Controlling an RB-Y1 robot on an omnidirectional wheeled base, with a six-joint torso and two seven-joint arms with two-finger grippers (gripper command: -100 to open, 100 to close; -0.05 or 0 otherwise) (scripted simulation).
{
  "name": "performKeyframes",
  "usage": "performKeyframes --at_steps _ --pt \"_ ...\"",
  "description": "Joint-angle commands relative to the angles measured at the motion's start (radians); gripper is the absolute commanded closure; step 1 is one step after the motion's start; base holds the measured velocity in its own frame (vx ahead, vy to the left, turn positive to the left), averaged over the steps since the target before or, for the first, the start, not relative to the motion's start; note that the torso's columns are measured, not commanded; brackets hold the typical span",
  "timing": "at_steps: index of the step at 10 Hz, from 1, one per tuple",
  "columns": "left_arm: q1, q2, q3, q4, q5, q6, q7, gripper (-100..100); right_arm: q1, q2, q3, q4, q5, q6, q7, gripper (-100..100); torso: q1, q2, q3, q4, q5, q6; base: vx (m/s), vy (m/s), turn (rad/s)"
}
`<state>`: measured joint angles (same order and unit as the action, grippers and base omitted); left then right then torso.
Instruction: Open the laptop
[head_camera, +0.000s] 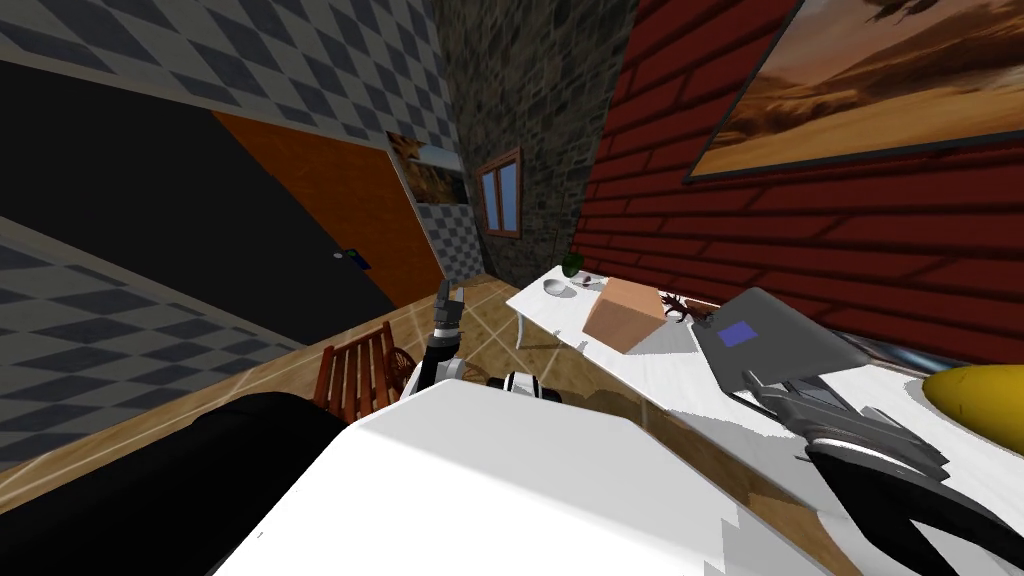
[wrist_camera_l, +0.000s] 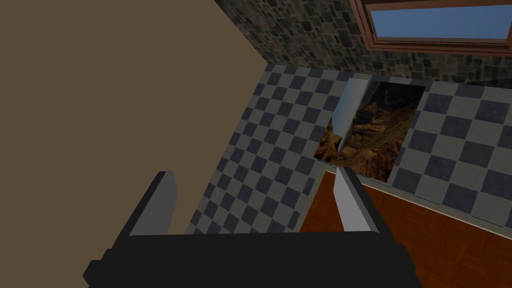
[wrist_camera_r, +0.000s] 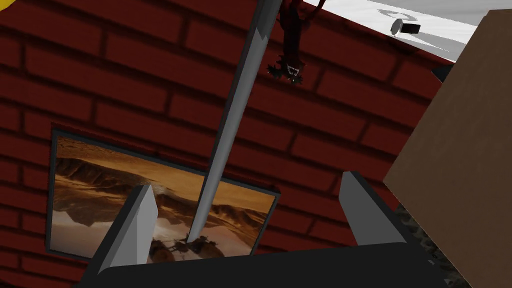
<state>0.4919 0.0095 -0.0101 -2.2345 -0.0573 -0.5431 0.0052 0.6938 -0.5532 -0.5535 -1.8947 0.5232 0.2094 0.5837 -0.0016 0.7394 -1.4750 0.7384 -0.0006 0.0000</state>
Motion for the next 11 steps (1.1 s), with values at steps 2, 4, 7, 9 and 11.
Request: performKeyframes --at_steps 2,4,7,9,11 --pt "0.0 0.0 0.0 0.0 0.0 0.0 0.0 0 0.018 -0.038 -0.054 0.045 0.066 0.1 0.058 -100 0.001 0.0 0.0 0.0 0.0 0.0 0.102 0.087 0.045" --pt "0.0 0.0 0.0 0.0 0.0 0.0 0.0 0 0.021 -0.054 -0.068 0.059 0.079 0.127 0.07 -100 0.0 0.0 0.0 0.0 0.0 0.0 0.065 0.05 0.018" --pt "0.0 0.0 0.0 0.0 0.0 0.0 0.0 0 0.027 -0.095 -0.102 0.095 0.114 0.19 0.101 -100 0.003 -0.002 -0.001 -0.001 0.001 0.0 0.075 0.062 0.036" --pt "0.0 0.0 0.0 0.0 0.0 0.0 0.0 0 0.032 -0.125 -0.126 0.118 0.137 0.233 0.122 -100 0.001 -0.002 -0.002 -0.001 0.0 0.0 0.086 0.059 0.033" --pt "0.0 0.0 0.0 0.0 0.0 0.0 0.0 0 0.033 -0.134 -0.128 0.121 0.134 0.237 0.123 -100 0.002 -0.002 -0.001 -0.001 0.001 0.0 0.067 0.049 0.014"
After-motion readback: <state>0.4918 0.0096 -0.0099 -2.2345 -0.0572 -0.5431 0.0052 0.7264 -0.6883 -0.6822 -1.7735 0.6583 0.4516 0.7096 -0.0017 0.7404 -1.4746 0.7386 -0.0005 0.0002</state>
